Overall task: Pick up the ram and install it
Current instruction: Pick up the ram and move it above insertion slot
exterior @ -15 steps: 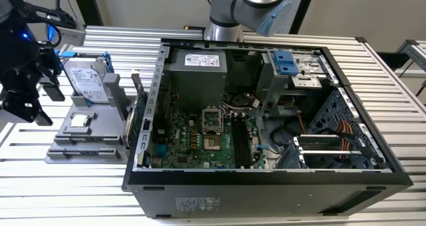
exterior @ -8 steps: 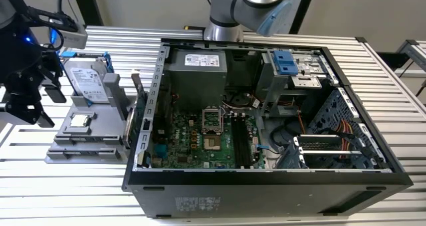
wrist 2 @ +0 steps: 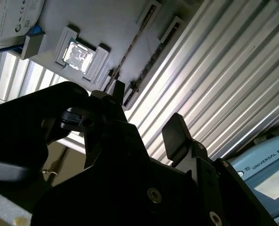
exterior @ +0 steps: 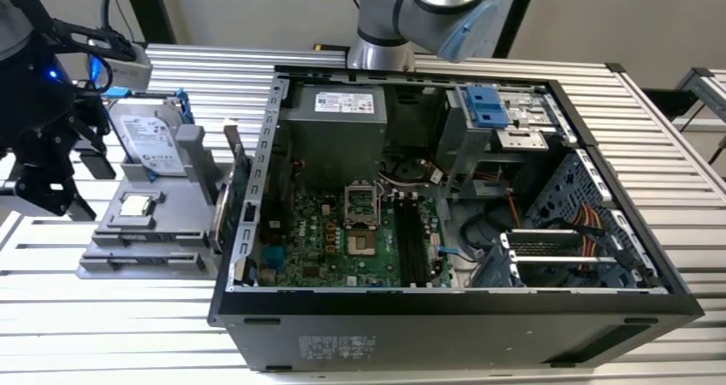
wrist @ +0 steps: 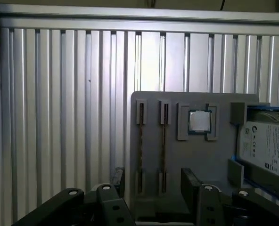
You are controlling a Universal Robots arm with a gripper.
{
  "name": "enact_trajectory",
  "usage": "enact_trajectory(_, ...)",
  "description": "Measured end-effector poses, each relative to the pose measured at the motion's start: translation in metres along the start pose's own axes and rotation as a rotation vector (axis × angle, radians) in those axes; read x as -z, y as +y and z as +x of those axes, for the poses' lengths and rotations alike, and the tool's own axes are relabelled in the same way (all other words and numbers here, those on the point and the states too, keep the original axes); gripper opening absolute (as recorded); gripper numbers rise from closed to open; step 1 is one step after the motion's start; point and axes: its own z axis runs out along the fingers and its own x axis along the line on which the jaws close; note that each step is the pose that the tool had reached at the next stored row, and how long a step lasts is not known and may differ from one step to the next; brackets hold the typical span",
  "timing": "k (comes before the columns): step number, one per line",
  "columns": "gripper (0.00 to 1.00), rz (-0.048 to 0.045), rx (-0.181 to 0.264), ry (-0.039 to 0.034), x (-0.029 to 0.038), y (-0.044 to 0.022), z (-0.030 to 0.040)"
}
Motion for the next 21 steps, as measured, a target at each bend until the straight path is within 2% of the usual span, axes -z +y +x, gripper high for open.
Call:
enact_trajectory(17,1.00,0.0000,0.000,0.0001,-0.0140,-0.0002,0.0004)
enact_trajectory(21,1.00,0.0001,-0.001,0.0000,-0.0161,-0.0003,0.0025)
